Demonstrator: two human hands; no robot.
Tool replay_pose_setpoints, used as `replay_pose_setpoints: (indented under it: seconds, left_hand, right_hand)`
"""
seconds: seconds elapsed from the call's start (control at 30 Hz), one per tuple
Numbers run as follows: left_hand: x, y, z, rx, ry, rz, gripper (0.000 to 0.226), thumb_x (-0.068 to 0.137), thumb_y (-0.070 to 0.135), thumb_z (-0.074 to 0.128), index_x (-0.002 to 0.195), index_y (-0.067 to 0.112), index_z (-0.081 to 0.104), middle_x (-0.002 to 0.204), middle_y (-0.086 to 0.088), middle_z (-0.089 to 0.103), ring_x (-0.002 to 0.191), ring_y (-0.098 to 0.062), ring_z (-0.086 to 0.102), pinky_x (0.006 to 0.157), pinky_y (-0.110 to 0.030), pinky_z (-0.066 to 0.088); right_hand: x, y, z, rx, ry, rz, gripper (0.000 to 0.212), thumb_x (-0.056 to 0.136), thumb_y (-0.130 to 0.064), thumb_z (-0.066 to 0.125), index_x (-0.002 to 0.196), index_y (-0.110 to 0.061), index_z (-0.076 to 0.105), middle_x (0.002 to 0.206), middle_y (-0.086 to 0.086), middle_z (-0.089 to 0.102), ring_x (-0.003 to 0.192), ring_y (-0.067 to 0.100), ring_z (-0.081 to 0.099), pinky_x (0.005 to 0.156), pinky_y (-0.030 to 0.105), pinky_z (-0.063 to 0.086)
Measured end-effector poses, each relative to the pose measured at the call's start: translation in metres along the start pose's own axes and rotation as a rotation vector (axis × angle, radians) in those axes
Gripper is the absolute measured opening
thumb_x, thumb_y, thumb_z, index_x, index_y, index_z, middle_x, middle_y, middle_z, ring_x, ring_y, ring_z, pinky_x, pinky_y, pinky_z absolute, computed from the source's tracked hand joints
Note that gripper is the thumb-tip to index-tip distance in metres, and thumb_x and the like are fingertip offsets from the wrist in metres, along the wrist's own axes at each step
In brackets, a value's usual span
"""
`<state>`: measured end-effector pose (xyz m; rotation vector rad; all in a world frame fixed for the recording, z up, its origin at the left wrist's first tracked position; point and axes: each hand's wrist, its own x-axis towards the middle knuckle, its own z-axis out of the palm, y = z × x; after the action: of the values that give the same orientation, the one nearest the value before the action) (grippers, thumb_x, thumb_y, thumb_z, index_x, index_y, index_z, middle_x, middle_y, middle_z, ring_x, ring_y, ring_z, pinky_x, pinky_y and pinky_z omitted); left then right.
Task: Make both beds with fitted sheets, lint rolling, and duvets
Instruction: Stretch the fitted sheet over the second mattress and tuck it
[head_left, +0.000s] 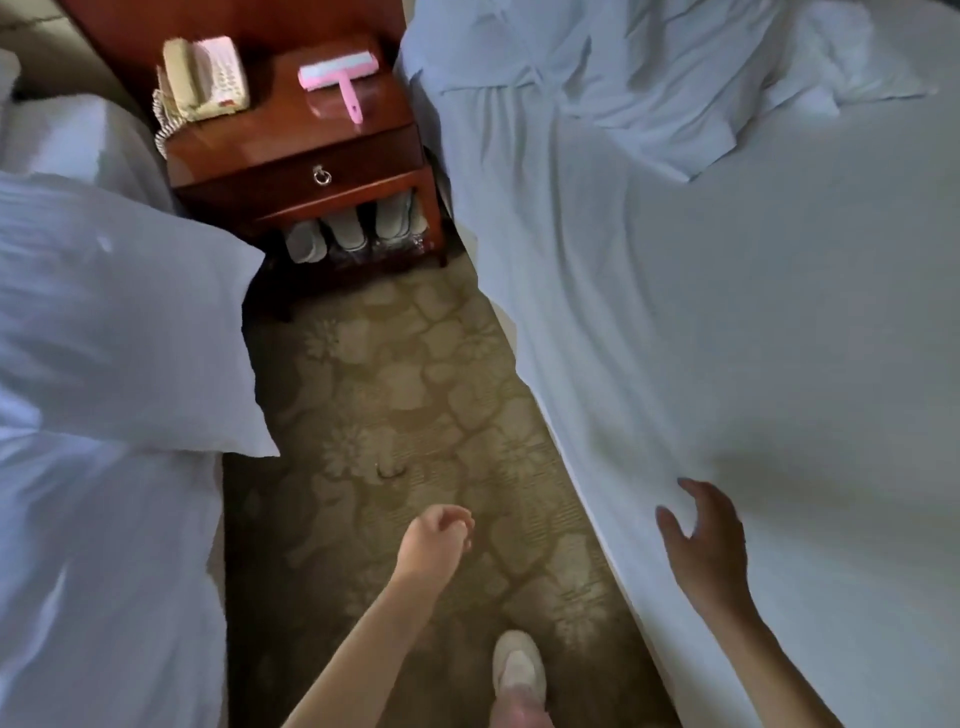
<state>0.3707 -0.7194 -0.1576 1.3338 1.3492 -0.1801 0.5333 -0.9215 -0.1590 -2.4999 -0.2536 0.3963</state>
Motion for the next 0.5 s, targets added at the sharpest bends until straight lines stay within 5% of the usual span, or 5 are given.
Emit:
replay_pose_setpoints:
  seconds: [0.13,0.2,0.27,0.4,0.5]
  left_hand:
    - [0.043,0.037,-0.051,0.02,-0.019,-0.046,0.023,0.093,0.002,0.046,0.084,0.015,0.062,0.085,-0.002,0.067,0.069,-0.013,0.06,0.049,-0.016,0.04]
    - [0.073,0.041,-0.072,0.051,-0.013,-0.057,0.025,0.091,-0.002,0.046,0.079,0.013,0.062,0.076,-0.002,0.065,0.062,-0.015,0.057,0.044,-0.015,0.042]
    - [0.096,0.049,-0.093,0.107,-0.007,-0.054,0.022,0.087,-0.003,0.048,0.079,0.01,0.064,0.071,-0.002,0.065,0.062,-0.017,0.058,0.06,-0.027,0.052]
    - [0.13,0.072,-0.122,0.218,-0.058,0.001,0.022,0.089,-0.001,0.048,0.08,0.012,0.064,0.077,-0.003,0.065,0.068,-0.018,0.056,0.06,-0.028,0.043]
    - [0.138,0.091,-0.13,0.347,-0.159,0.086,0.02,0.092,0.008,0.047,0.085,0.019,0.063,0.085,-0.002,0.068,0.082,-0.023,0.063,0.063,-0.026,0.04]
  right_hand:
    - [0.064,-0.047,0.009,-0.082,0.119,0.168,0.058,0.088,-0.013,0.063,0.14,0.002,0.039,0.148,0.025,0.031,0.137,0.04,0.028,0.111,0.045,0.024]
    - [0.069,-0.061,0.039,-0.146,-0.063,0.299,0.063,0.09,-0.034,0.059,0.142,-0.005,0.038,0.153,0.019,0.024,0.141,0.036,0.022,0.113,0.04,0.018]
    - [0.056,-0.076,0.078,-0.148,-0.268,0.372,0.058,0.09,-0.044,0.056,0.139,-0.015,0.044,0.156,0.011,0.02,0.142,0.029,0.022,0.113,0.032,0.017]
    - [0.013,-0.119,0.138,0.148,-0.471,0.419,0.046,0.092,-0.022,0.059,0.136,-0.015,0.047,0.14,0.003,0.047,0.131,0.017,0.043,0.106,0.024,0.029]
    - [-0.011,-0.142,0.154,0.216,-0.43,0.479,0.039,0.093,-0.022,0.058,0.131,-0.021,0.05,0.133,-0.003,0.049,0.125,0.013,0.047,0.1,0.021,0.033]
